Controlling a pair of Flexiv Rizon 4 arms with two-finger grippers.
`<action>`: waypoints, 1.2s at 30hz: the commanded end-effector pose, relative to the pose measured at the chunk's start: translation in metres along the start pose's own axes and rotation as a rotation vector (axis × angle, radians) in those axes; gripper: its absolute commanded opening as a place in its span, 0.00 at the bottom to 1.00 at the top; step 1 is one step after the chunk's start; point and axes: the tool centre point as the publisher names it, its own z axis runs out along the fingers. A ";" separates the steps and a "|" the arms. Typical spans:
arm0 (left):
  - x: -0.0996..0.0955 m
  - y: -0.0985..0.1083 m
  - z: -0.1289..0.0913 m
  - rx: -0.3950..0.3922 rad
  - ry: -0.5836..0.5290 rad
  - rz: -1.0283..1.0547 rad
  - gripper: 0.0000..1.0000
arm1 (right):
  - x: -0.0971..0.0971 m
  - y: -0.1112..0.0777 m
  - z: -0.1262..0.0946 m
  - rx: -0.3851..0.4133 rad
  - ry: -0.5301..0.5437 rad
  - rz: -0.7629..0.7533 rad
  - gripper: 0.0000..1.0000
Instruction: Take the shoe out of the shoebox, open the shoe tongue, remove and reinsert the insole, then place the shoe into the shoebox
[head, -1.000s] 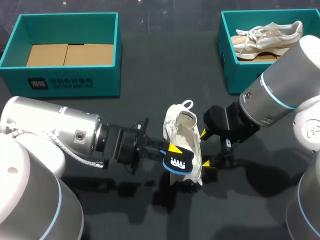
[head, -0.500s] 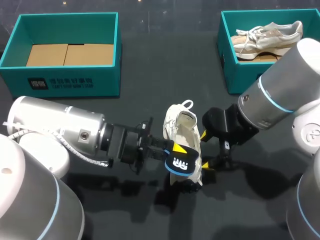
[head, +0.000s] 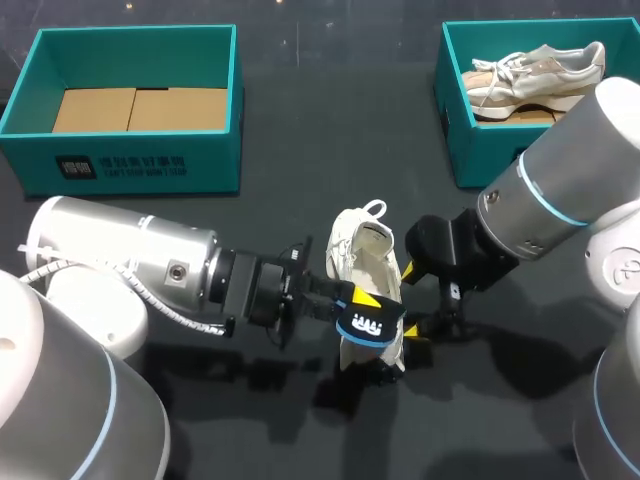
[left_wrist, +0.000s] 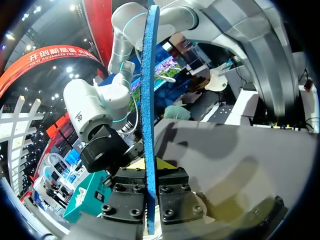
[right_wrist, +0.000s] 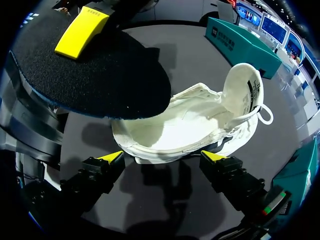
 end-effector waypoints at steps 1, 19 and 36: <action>-0.002 0.005 0.012 -0.005 -0.023 -0.013 0.00 | 0.001 0.000 0.000 0.000 -0.003 0.000 1.00; -0.002 0.014 0.021 -0.014 -0.108 -0.090 0.00 | 0.001 0.000 0.000 0.000 -0.003 0.000 1.00; -0.006 0.029 0.028 -0.033 -0.145 -0.113 0.00 | 0.001 0.000 0.000 0.000 -0.003 0.000 1.00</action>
